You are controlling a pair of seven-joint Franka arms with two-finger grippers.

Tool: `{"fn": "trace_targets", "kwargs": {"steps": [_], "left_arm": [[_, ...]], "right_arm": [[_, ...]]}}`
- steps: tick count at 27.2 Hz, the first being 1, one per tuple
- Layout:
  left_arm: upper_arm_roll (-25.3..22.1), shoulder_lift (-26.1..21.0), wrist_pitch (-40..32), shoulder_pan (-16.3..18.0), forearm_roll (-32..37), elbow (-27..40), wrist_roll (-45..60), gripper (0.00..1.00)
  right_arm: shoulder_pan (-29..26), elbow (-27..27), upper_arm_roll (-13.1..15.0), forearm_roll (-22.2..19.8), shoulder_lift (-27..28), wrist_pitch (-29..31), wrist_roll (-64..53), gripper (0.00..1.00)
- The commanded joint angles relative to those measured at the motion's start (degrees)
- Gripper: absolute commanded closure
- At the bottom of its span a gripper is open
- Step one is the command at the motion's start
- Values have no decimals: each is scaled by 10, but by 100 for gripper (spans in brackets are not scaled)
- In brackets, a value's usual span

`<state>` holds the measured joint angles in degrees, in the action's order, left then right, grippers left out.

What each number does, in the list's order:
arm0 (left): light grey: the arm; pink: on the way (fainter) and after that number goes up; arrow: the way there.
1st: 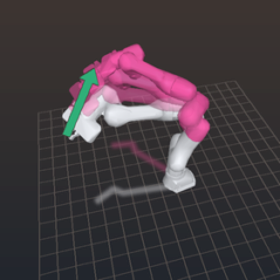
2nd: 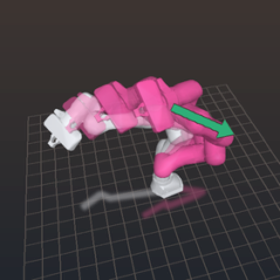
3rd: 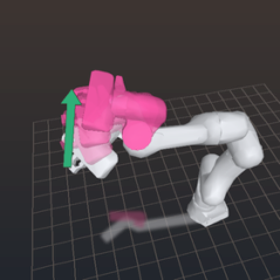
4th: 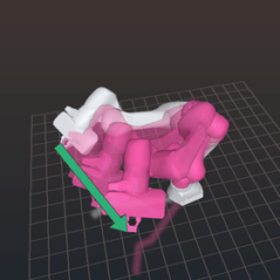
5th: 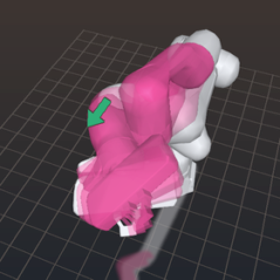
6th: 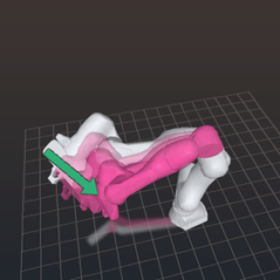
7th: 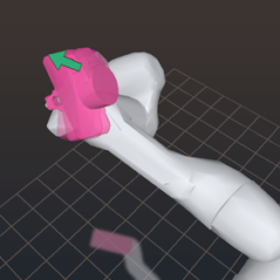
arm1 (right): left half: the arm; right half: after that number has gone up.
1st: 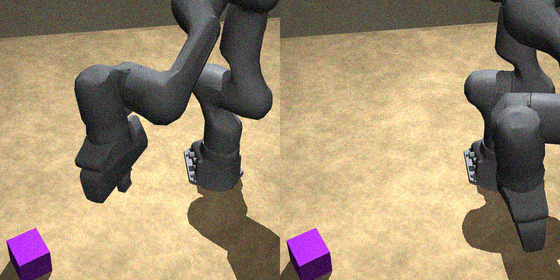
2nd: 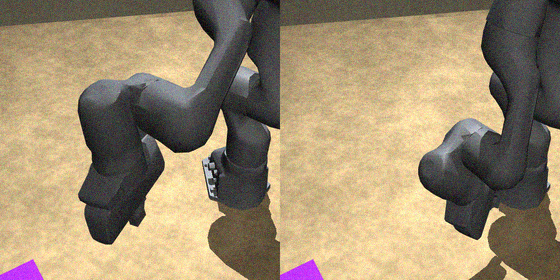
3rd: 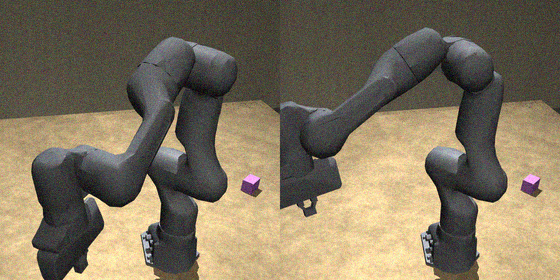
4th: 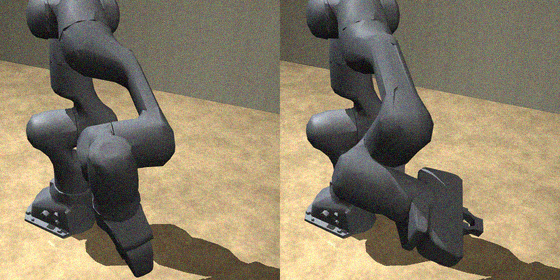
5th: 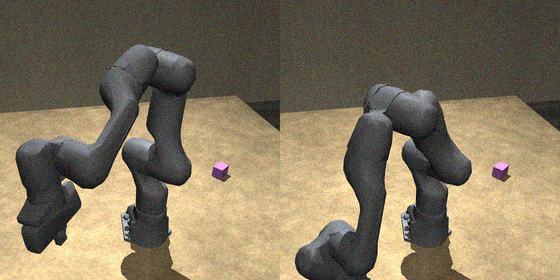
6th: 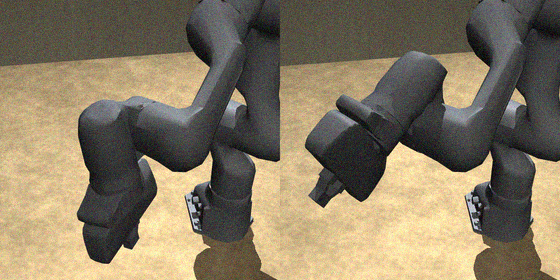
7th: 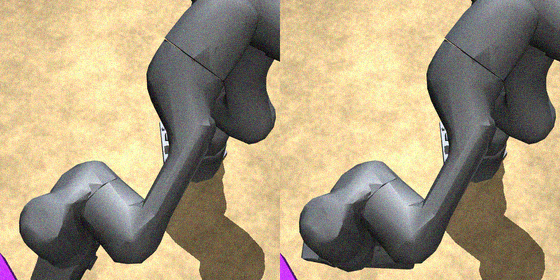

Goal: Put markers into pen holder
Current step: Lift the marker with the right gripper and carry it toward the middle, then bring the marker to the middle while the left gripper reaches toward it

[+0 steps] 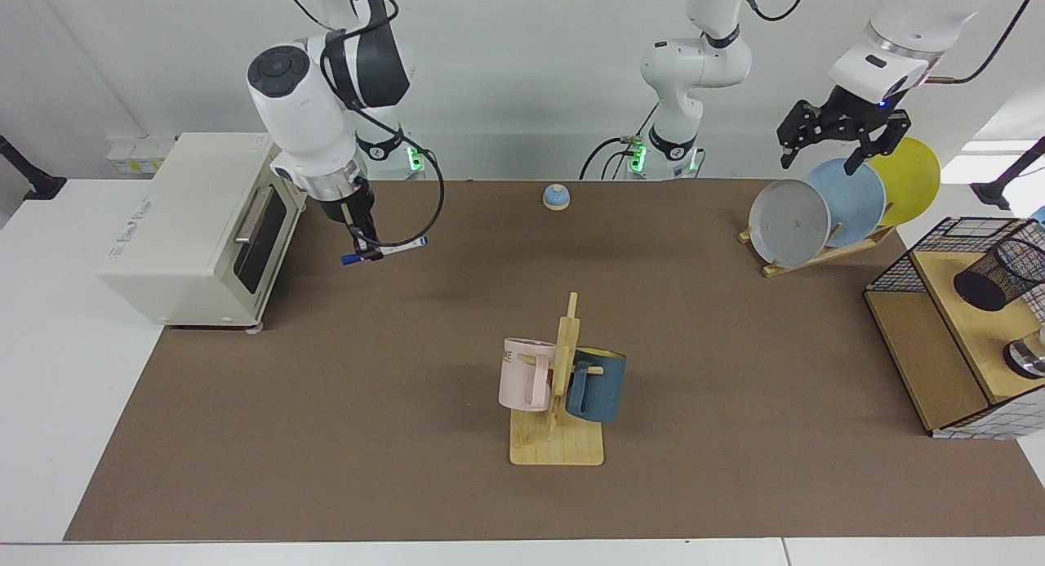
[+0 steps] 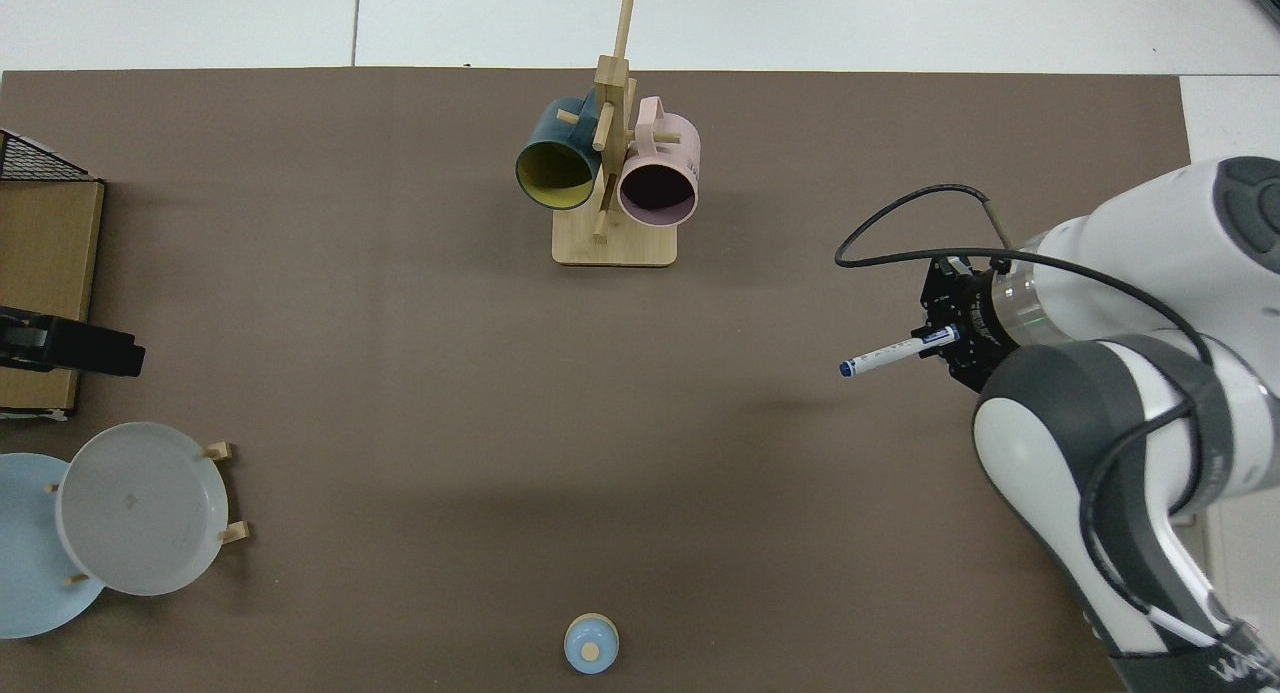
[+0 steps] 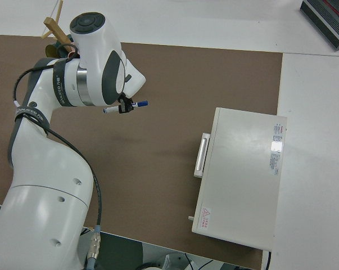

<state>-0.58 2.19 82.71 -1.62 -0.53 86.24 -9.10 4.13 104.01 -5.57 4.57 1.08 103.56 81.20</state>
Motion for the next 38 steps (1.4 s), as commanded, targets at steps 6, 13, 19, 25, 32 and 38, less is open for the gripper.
{"fn": "trace_targets", "kwargs": {"steps": [6,13,19,25,32,38], "left_arm": [[3,12,-31,19,-8,10,-3,0],[13,12,-24,10,-8,10,-9,0],[28,11,-12,0,-12,10,-24,0],[65,11,-14,-19,-11,8,-94,1],[121,12,5,-19,-20,10,-226,4],[120,12,64,-18,-96,13,-353,15]], "right_arm": [[-2,-54,-2,48,-14,-83,26,100],[1,-65,-9,69,-14,-87,61,100],[54,-65,-8,70,-15,-79,101,100],[100,-65,-9,76,-21,-50,157,100],[140,-65,-8,107,-26,-25,179,100],[151,-64,-13,118,-26,16,206,100]]}}
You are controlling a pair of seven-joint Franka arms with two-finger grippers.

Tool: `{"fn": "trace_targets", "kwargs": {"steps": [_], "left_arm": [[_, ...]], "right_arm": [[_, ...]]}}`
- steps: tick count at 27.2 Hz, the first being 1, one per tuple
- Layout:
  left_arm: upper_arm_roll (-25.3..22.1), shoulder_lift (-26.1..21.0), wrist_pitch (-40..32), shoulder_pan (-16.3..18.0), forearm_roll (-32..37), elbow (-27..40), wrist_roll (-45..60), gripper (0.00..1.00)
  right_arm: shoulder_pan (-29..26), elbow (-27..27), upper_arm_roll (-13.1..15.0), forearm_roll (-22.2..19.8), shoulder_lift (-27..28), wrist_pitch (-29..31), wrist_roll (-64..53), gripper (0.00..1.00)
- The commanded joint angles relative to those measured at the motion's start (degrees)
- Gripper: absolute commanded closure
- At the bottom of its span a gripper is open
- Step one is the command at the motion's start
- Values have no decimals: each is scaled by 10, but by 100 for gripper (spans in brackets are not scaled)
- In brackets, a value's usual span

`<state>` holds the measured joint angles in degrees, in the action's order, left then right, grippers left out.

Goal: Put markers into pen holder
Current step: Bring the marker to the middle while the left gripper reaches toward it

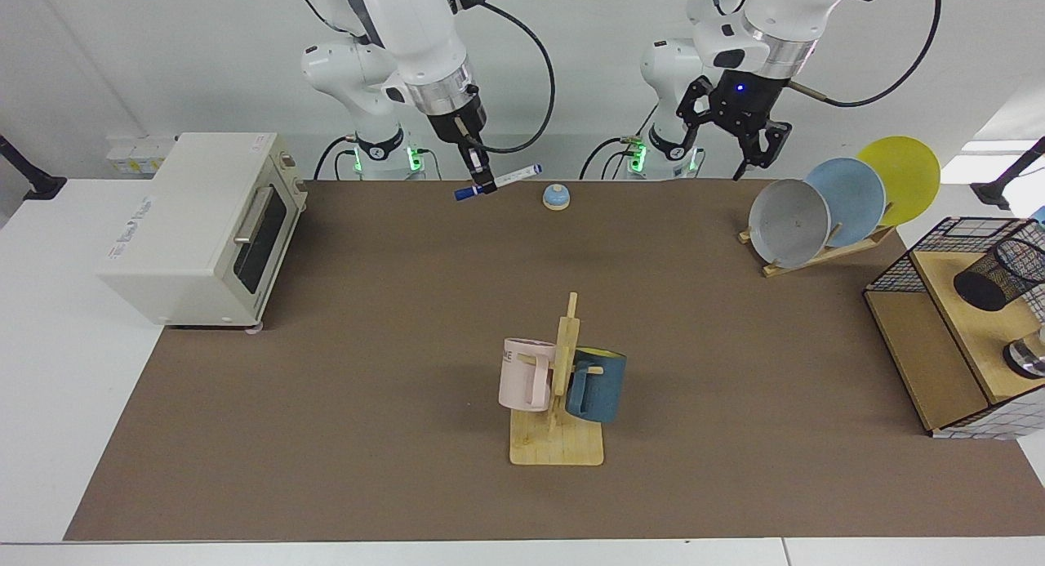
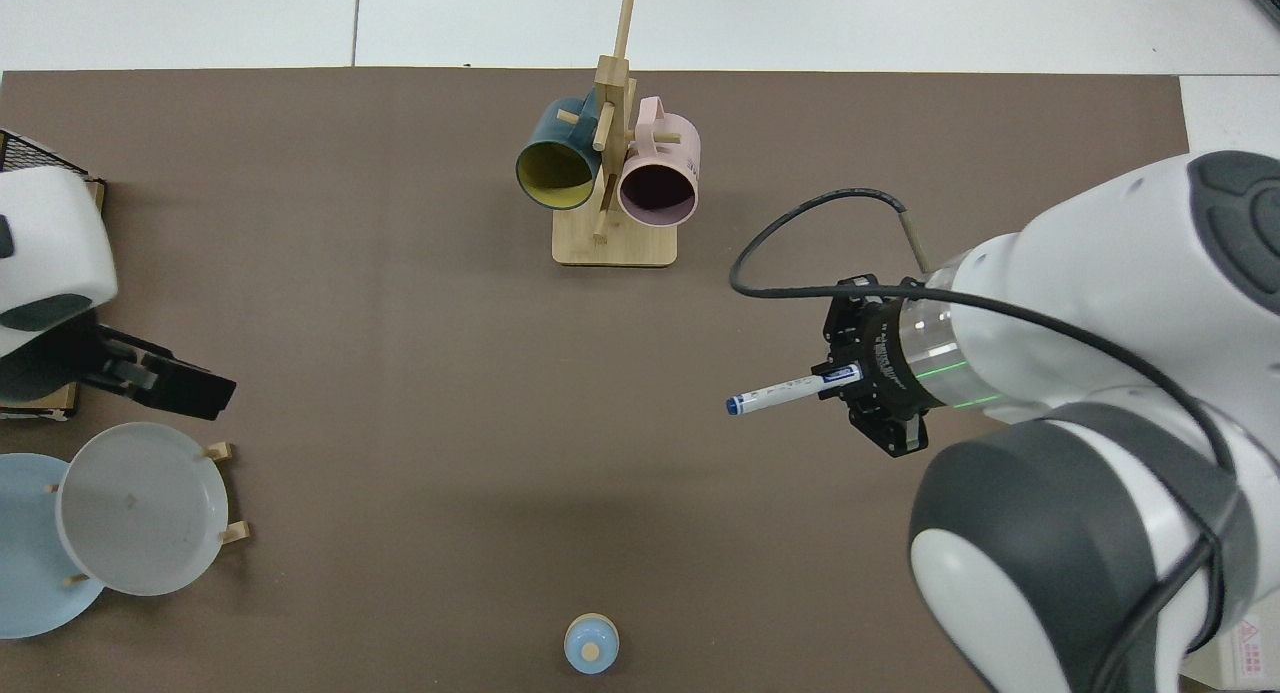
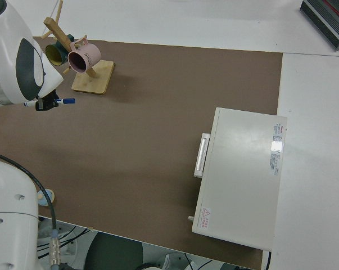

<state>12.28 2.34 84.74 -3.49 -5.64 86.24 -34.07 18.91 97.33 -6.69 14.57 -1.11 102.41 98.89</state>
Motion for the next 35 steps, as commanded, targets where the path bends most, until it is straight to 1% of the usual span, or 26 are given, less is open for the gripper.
{"fn": "trace_targets", "kwargs": {"steps": [1,2,4,9,11,14,17,21,26,28,32,35], "left_arm": [[-8,10,55,1,-48,17,-134,18],[-8,10,67,0,-49,22,-163,18],[-6,11,82,-1,-50,25,-187,19],[2,11,108,-13,-68,28,-195,24],[2,9,117,-28,-75,33,-195,24],[2,0,133,-61,-81,34,-188,25],[2,-6,149,-93,-82,38,-181,25],[3,-4,153,-115,-81,40,-159,26],[9,-6,152,-160,-52,40,-97,30],[12,-8,150,-171,-36,41,-86,31],[13,-16,148,-181,-24,43,-54,32],[15,-21,148,-200,7,43,-25,34]], "right_arm": [[3,2,-3,20,-3,33,32,100],[3,2,-3,22,-2,36,34,100],[3,1,-3,22,-1,38,34,100],[4,1,-3,29,0,42,34,100],[4,1,-3,30,0,49,34,100],[5,1,-5,27,1,53,35,100],[27,1,-7,20,3,53,35,100],[31,1,-6,19,3,53,35,100],[31,1,-7,10,2,53,35,100],[32,1,-7,5,2,53,35,100],[32,1,-7,-7,1,54,35,100],[34,1,-8,-11,1,54,35,100]]}}
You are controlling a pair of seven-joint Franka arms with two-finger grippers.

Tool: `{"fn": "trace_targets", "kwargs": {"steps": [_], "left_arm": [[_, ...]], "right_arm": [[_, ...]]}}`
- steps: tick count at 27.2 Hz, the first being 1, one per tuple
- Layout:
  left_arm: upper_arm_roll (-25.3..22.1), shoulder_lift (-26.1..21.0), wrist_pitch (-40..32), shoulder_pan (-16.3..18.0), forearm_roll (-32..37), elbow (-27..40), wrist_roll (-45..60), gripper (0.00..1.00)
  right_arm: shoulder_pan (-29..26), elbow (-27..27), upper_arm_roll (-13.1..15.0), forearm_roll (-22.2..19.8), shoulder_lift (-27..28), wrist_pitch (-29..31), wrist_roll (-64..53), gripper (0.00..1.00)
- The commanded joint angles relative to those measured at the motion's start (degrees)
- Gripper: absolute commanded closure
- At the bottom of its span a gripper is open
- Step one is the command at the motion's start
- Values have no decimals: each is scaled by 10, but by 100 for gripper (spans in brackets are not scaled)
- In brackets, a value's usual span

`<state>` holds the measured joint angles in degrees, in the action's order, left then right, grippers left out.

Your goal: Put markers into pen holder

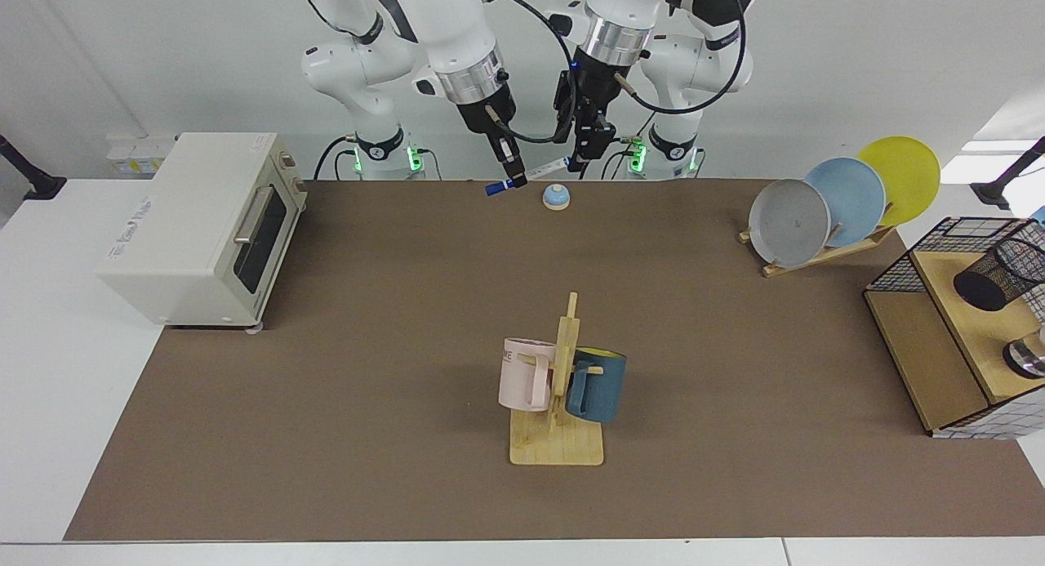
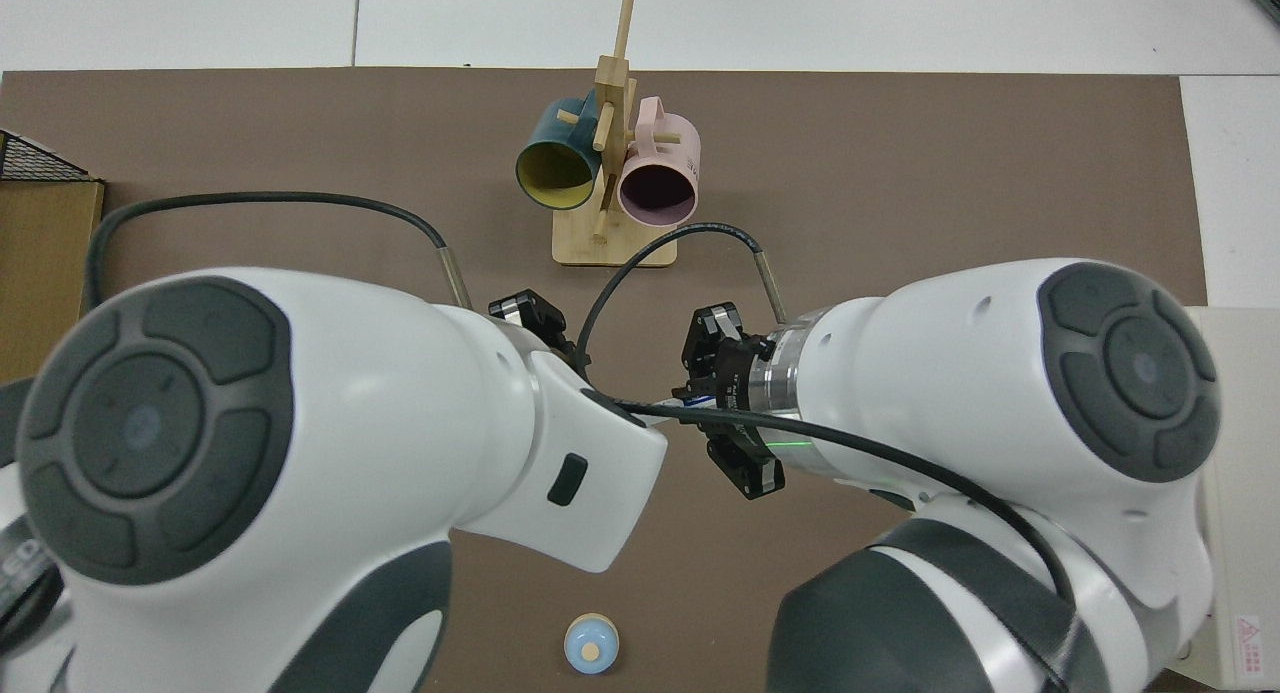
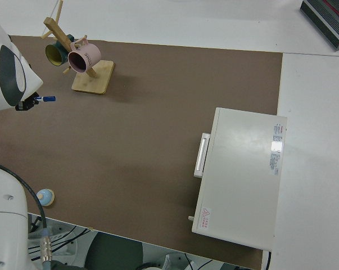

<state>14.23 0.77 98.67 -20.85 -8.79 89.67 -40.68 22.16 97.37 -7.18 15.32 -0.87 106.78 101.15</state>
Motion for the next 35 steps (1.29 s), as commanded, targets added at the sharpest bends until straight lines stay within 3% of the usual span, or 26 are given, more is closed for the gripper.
{"fn": "trace_targets", "kwargs": {"steps": [1,27,35], "left_arm": [[-4,-5,8,-32,46,9,53,34],[6,-10,0,-38,77,31,107,41],[6,-9,-3,-39,77,31,107,58]], "right_arm": [[5,1,-4,-23,-1,11,12,100],[22,2,-4,-46,0,11,13,100],[22,1,-4,-46,0,11,13,100]]}}
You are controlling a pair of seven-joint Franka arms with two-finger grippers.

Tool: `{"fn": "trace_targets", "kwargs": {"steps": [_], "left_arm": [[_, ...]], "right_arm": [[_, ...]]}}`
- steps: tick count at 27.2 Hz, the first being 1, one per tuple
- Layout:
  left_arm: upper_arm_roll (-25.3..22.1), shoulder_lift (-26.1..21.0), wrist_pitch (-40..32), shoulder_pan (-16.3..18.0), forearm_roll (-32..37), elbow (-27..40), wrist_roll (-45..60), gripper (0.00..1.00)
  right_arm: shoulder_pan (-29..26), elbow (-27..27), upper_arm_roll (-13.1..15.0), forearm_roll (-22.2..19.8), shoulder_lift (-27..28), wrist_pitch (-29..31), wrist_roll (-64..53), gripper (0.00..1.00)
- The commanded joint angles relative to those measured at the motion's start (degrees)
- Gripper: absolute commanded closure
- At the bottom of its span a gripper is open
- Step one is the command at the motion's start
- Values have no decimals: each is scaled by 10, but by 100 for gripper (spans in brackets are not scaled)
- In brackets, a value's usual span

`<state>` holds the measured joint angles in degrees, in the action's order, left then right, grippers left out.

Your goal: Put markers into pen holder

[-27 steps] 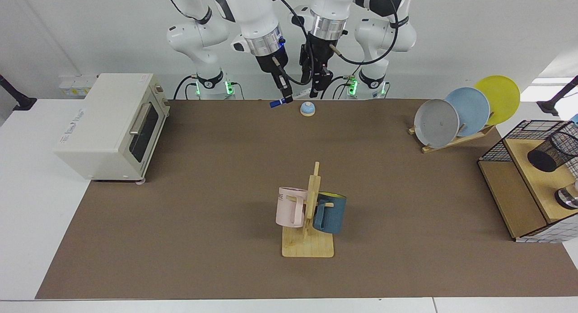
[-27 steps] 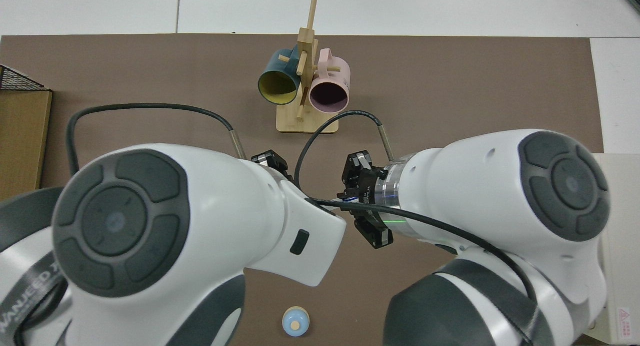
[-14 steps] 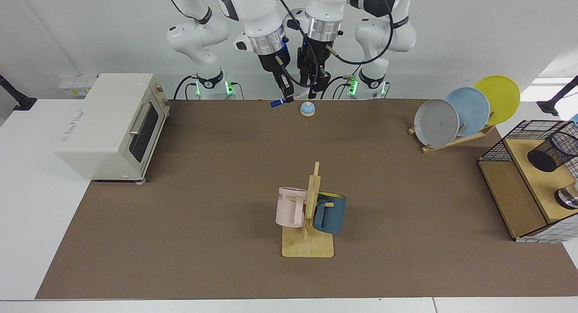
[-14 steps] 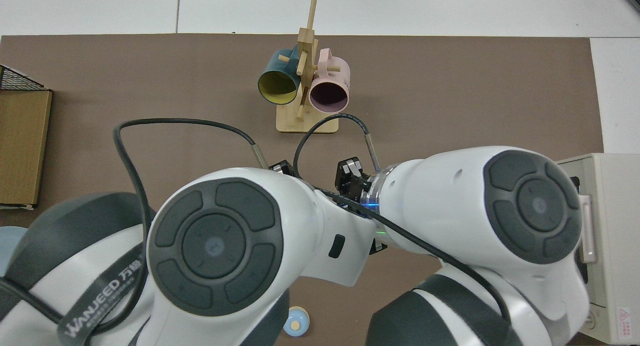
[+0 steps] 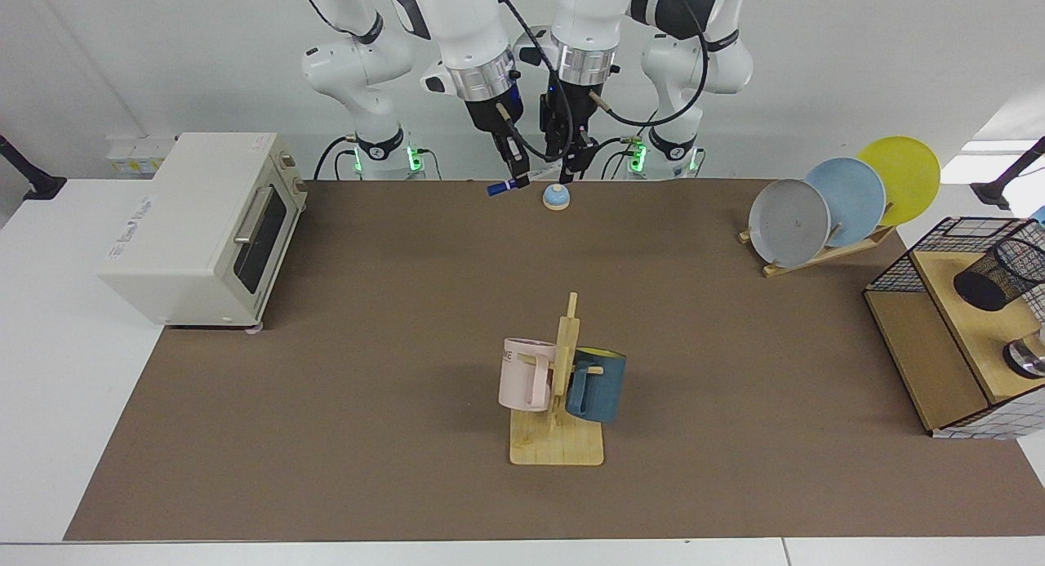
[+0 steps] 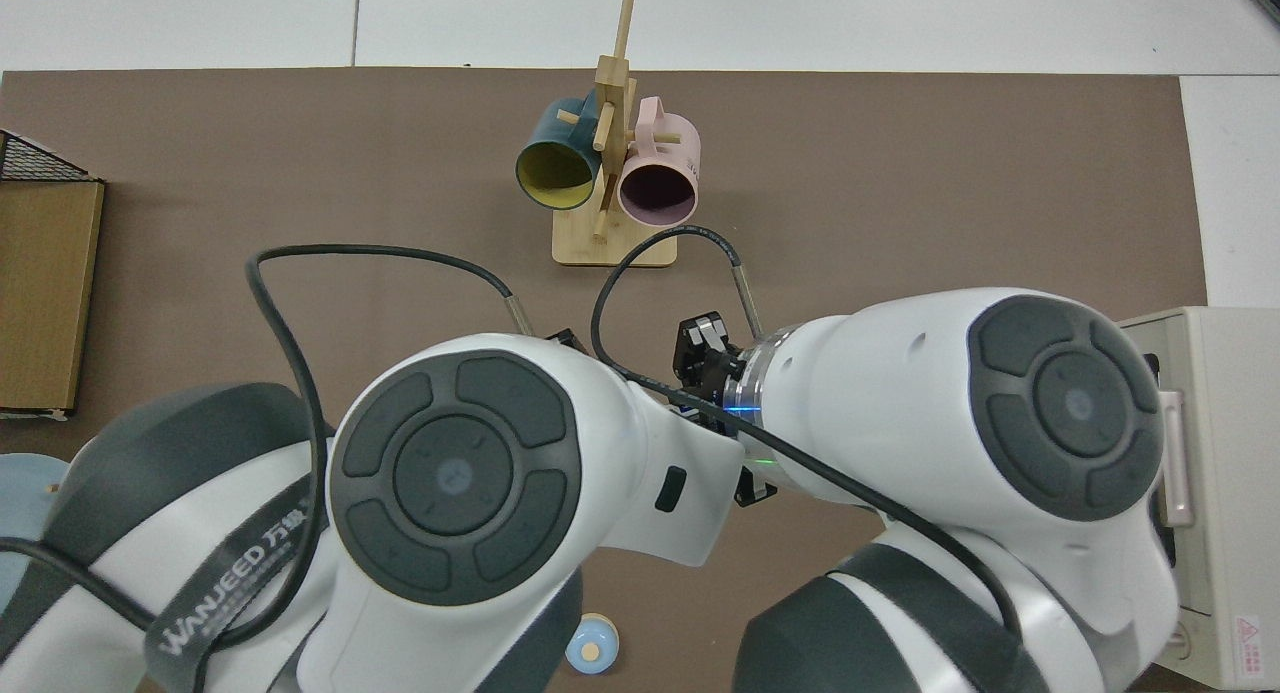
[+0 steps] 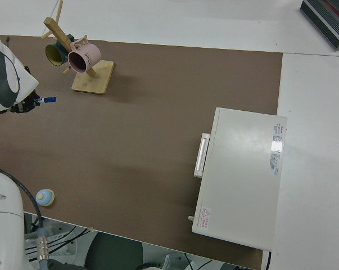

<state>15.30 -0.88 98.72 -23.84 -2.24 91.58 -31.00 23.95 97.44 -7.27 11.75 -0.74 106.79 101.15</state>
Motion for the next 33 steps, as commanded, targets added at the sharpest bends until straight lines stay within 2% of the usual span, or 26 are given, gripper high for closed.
{"fn": "trace_targets", "kwargs": {"steps": [1,5,23,28,29,32,33], "left_arm": [[-5,7,-4,-9,12,11,10,59],[-5,7,-1,-9,12,11,10,66],[-4,4,24,-9,-4,11,-5,63],[-4,4,26,-9,-4,12,-6,66],[-4,4,27,-9,-4,12,-9,69],[-4,4,27,-7,-5,13,-20,100],[-4,4,27,-7,-5,14,-22,100]], "right_arm": [[4,0,-3,-10,-1,11,13,100],[4,1,-3,-10,-1,11,13,100],[3,1,-3,-2,-1,13,12,100],[3,1,-3,-1,-1,13,12,100],[3,1,-3,-2,-1,13,12,100],[3,1,-4,-2,-1,13,12,100],[3,1,-4,-1,-1,12,12,100]]}}
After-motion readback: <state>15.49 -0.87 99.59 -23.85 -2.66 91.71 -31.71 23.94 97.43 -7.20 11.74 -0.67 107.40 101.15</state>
